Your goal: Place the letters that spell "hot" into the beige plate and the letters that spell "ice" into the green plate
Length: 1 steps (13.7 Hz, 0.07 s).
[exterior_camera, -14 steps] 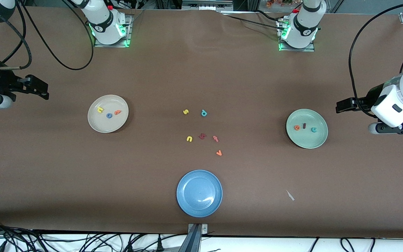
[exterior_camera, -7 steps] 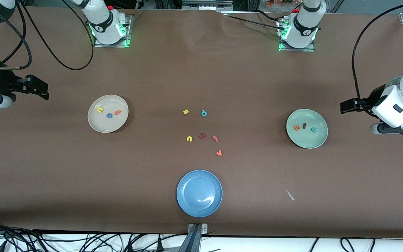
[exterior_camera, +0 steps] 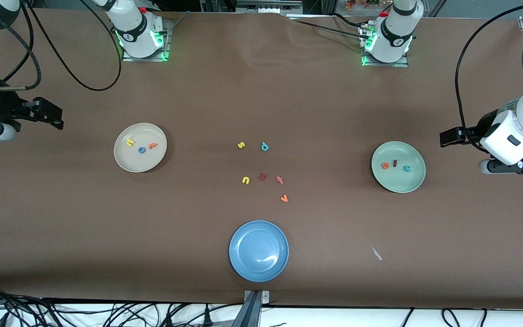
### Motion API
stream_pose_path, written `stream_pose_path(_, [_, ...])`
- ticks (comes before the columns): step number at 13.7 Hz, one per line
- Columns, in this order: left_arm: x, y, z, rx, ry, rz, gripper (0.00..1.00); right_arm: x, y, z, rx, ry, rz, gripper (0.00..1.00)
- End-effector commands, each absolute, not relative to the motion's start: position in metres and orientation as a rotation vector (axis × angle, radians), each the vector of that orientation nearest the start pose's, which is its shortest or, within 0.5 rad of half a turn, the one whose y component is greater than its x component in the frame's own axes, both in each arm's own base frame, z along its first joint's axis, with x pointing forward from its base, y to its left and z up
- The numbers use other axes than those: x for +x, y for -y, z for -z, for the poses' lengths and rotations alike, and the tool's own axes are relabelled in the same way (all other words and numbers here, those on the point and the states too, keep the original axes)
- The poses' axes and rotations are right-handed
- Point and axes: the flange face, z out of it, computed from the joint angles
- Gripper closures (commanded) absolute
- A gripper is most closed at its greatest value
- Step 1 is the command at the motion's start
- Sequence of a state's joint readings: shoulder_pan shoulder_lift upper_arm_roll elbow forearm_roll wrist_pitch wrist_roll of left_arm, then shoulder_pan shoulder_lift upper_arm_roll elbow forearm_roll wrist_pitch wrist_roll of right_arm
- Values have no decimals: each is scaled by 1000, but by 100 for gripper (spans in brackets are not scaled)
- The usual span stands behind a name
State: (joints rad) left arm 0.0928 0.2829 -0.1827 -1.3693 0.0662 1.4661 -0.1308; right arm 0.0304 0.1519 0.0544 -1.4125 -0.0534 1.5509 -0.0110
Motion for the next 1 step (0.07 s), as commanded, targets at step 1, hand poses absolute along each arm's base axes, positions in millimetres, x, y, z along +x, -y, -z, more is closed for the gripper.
stream_pose_path(1, [616,32,-550,-3068,36,-276,0,598,-45,-613,-3184,142,-4,0])
